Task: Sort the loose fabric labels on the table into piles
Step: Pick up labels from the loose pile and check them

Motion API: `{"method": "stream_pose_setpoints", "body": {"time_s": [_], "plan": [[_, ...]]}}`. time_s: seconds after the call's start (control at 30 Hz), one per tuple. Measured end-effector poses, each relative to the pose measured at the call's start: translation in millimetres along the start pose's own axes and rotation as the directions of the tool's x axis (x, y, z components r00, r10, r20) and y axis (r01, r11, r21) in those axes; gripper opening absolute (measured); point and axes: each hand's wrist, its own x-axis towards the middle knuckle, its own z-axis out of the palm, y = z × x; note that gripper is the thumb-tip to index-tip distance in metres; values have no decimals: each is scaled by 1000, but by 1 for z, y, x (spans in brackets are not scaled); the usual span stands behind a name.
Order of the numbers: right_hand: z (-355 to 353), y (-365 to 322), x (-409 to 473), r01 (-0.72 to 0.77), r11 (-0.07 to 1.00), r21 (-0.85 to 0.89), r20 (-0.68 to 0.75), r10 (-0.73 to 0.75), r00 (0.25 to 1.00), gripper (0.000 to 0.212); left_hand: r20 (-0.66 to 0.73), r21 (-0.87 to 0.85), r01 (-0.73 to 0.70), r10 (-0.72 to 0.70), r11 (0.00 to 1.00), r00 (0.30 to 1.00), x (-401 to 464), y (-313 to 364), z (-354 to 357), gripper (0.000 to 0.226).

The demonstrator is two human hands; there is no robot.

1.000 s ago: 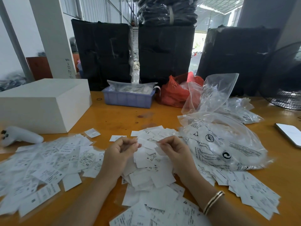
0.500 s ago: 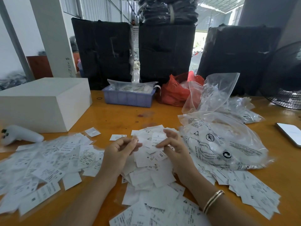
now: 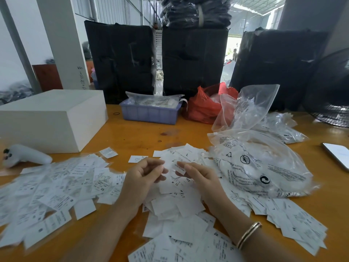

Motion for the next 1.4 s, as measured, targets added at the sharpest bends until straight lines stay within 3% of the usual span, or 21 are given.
{"method": "stream_pose_setpoints", "body": {"time_s": [0.17, 0.3, 0.43, 0.6, 0.73, 0.83, 0.93, 1.03, 1.13, 1.27, 1.4], "plan": [[3, 0, 0, -20, 976, -215, -10, 19, 1000, 11, 42, -146, 11, -4, 989, 999, 0, 2, 0, 6], [7, 3, 1, 0, 954, -299, 36, 11, 999, 9, 64, -231, 29, -15, 973, 998, -1, 2, 0, 16], [9, 3, 1, -14, 946, -324, 21, 23, 1000, 16, 73, -101, 13, -6, 995, 997, -3, 2, 3, 26], [-1, 2, 5, -56, 990, -133, -125, 39, 991, 17, 134, -66, 53, -44, 996, 990, -3, 7, 2, 26], [4, 4, 3, -4, 966, -260, -54, -11, 998, 28, 265, -37, 150, -135, 988, 955, -5, 12, -1, 24], [6, 4, 3, 67, 947, -314, 9, -67, 998, 28, 284, 176, 129, -176, 976, 942, -5, 11, 0, 24], [1, 4, 6, 17, 985, -173, -82, -32, 996, 29, 137, 224, 94, -126, 970, 982, -3, 7, 2, 9], [-4, 7, 9, -28, 1000, 4, -218, 28, 976, 44, 25, -47, 218, -217, 975, 976, 0, 6, 1, 8], [-5, 8, 9, -57, 969, 239, -183, 103, 978, 76, -2, -165, 255, -258, 953, 966, -1, 8, 1, 17], [6, 4, 5, -61, 929, 365, -183, 135, 974, 28, 0, -194, 264, -269, 945, 963, -2, 10, 4, 32], [14, 8, 3, -93, 920, 380, -153, 161, 975, 12, -36, -174, 270, -280, 947, 959, -2, 10, 6, 29]]}}
